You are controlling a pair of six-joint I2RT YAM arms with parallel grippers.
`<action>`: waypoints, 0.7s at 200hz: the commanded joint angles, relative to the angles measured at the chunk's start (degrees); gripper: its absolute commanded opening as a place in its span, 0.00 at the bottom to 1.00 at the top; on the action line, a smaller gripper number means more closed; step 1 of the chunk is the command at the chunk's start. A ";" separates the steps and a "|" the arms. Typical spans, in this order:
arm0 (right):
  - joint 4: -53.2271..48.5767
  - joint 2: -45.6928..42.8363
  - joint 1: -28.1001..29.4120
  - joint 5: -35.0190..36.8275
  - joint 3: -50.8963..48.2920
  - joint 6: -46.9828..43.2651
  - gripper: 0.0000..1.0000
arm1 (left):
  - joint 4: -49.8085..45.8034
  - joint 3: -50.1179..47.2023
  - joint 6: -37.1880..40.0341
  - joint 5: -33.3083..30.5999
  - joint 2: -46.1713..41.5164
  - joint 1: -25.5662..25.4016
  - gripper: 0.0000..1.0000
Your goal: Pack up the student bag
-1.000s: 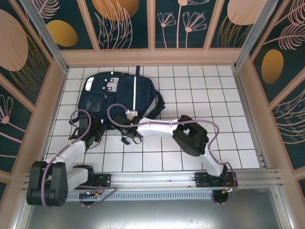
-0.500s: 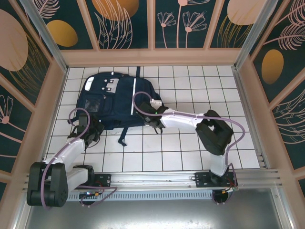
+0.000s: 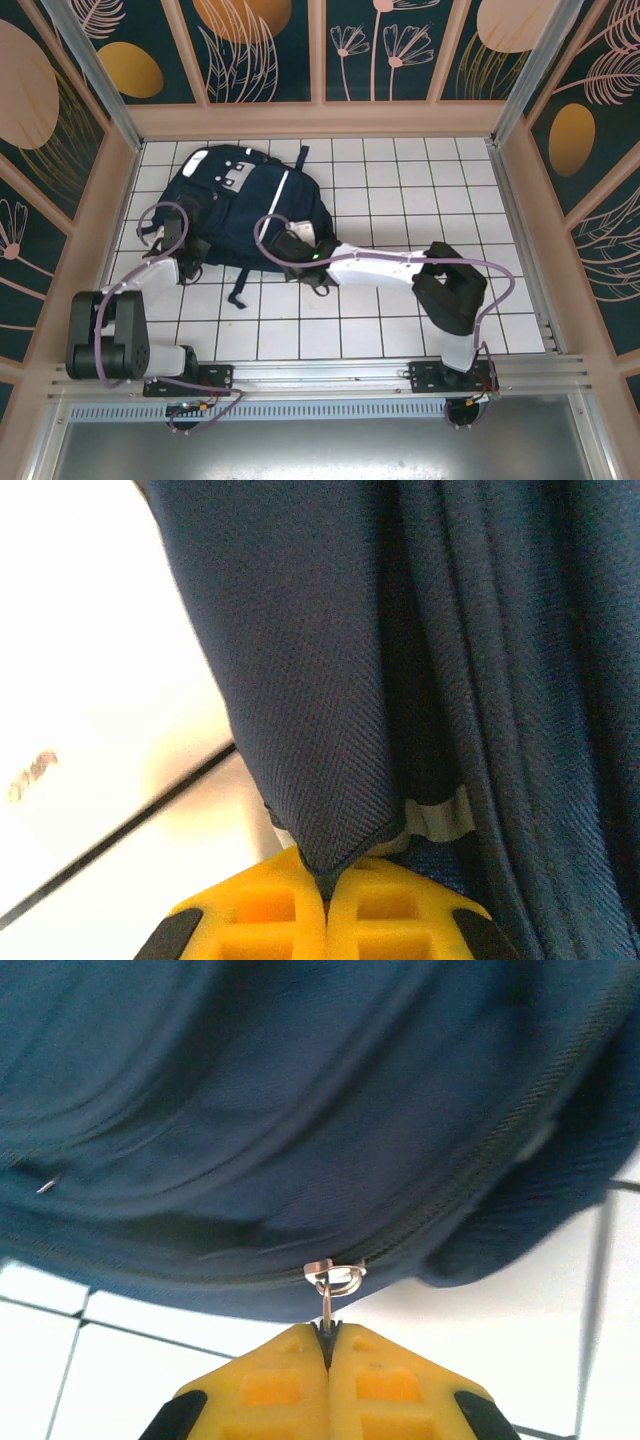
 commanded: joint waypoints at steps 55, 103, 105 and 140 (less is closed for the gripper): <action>0.03 14.02 5.17 -8.16 17.98 -0.54 0.00 | 2.06 12.96 6.23 3.72 6.48 1.26 0.38; -0.02 12.56 3.76 -7.00 14.82 0.58 0.00 | -0.89 7.29 3.77 14.93 -1.70 1.26 0.60; 0.03 12.43 3.67 -6.95 14.62 0.70 0.00 | -0.92 6.71 3.50 15.50 -2.24 1.24 0.60; 0.84 10.76 2.27 -6.27 11.92 1.70 0.00 | 0.18 -4.40 -3.42 21.99 -12.17 0.19 0.59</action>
